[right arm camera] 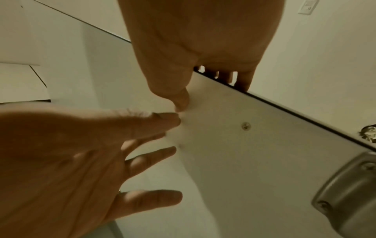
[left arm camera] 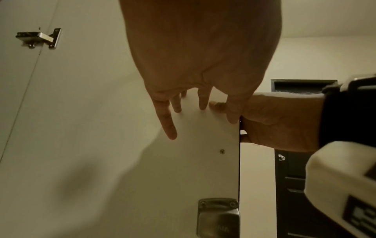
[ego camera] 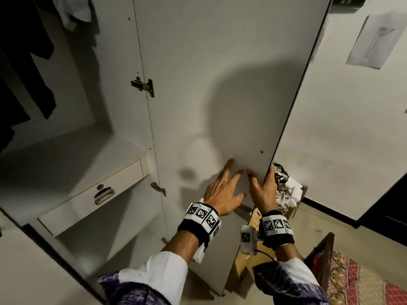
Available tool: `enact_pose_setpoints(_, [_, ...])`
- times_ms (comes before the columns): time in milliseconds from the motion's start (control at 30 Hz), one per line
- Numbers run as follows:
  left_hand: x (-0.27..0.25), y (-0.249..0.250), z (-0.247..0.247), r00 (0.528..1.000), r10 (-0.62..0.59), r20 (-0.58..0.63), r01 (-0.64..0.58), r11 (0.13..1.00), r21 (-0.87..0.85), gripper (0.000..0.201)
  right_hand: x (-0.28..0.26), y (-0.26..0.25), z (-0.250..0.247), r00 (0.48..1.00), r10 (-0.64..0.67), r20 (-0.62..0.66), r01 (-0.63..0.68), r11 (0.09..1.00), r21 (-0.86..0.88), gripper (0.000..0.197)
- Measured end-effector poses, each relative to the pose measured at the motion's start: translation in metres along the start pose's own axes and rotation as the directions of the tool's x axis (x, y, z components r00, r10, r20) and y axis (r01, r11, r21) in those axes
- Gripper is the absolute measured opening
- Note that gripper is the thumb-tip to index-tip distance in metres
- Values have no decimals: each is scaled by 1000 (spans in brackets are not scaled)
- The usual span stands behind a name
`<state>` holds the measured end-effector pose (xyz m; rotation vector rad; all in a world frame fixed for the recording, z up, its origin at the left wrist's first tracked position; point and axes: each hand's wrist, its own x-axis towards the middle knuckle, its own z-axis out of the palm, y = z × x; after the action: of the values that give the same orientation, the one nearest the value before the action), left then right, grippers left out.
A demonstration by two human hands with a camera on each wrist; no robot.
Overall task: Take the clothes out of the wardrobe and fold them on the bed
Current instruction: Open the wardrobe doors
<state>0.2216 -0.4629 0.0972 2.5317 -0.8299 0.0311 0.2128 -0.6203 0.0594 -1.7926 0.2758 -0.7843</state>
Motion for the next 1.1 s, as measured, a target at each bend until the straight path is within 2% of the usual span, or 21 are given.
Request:
enact_pose_setpoints(100, [7, -6, 8, 994, -71, 78, 74, 997, -28, 76, 11, 8, -3, 1000, 7, 24, -7, 1000, -24, 50])
enact_pose_setpoints(300, [-2, -31, 18, 993, -99, 58, 103, 993, -64, 73, 35, 23, -11, 993, 64, 99, -56, 995, -86, 46])
enact_pose_setpoints(400, [-13, -47, 15, 990, -139, 20, 140, 985, -105, 67, 31, 22, -13, 990, 94, 108, -75, 982, -175, 53])
enact_pose_setpoints(500, [-31, -70, 7, 977, -208, -33, 200, 965, -168, 59, 0, 18, -15, 999, 21, -28, -29, 935, -355, 70])
enact_pose_setpoints(567, [-49, -92, -3, 961, -256, -101, 231, 950, -209, 54, -35, 1, -8, 984, -69, -162, 13, 946, -324, 67])
enact_pose_setpoints(600, [-59, -104, -10, 947, -287, -141, 251, 941, -229, 50, -54, -9, -3, 978, -97, -187, 38, 956, -292, 61])
enact_pose_setpoints(633, [-74, -119, -18, 924, -332, -189, 280, 925, -256, 46, -72, -20, 8, 982, -99, -160, 58, 969, -240, 55])
enact_pose_setpoints(667, [-87, -133, -27, 892, -380, -247, 302, 905, -299, 41, -88, -27, 20, 991, -91, -97, 73, 981, -179, 47])
enact_pose_setpoints(700, [-102, -147, -39, 835, -435, -339, 316, 881, -353, 36, -102, -32, 36, 998, -60, 2, 60, 992, -112, 39])
enact_pose_setpoints(733, [-122, -165, -54, 737, -500, -456, 329, 854, -404, 32, -111, -38, 59, 991, -11, 130, 16, 999, -38, 32])
enact_pose_setpoints(767, [-137, -175, -68, 611, -538, -581, 334, 840, -427, 29, -115, -43, 76, 969, 35, 243, -39, 999, 10, 25])
enact_pose_setpoints(800, [-154, -186, -82, 442, -588, -678, 378, 807, -454, 29, -119, -47, 95, 932, 46, 359, -69, 996, 51, 21])
enact_pose_setpoints(833, [-185, -203, -108, 244, -632, -735, 446, 746, -494, 32, -126, -59, 130, 877, 25, 479, -79, 993, 93, 20])
enact_pose_setpoints(867, [-190, -205, -121, 116, -679, -725, 441, 689, -575, 36, -125, -61, 140, 866, 10, 500, -78, 990, 115, 19])
enact_pose_setpoints(900, [-198, -214, -135, 9, -717, -697, 429, 632, -645, 41, -123, -67, 157, 847, -3, 531, -82, 987, 137, 19])
enact_pose_setpoints(933, [-215, -221, -154, -65, -748, -661, 409, 584, -701, 45, -128, -81, 180, 800, -43, 598, -73, 983, 168, 21])
enact_pose_setpoints(967, [-233, -226, -173, -96, -779, -620, 372, 549, -748, 48, -137, -97, 204, 741, -96, 665, -45, 980, 192, 23])
enact_pose_setpoints(1067, [-264, -233, -217, -33, -830, -557, 228, 537, -812, 28, -153, -138, 268, 578, -191, 794, -21, 969, 248, 23])
enact_pose_setpoints(1100, [-267, -234, -225, -15, -836, -548, 190, 535, -823, 26, -157, -150, 285, 541, -209, 815, -31, 963, 267, 20])
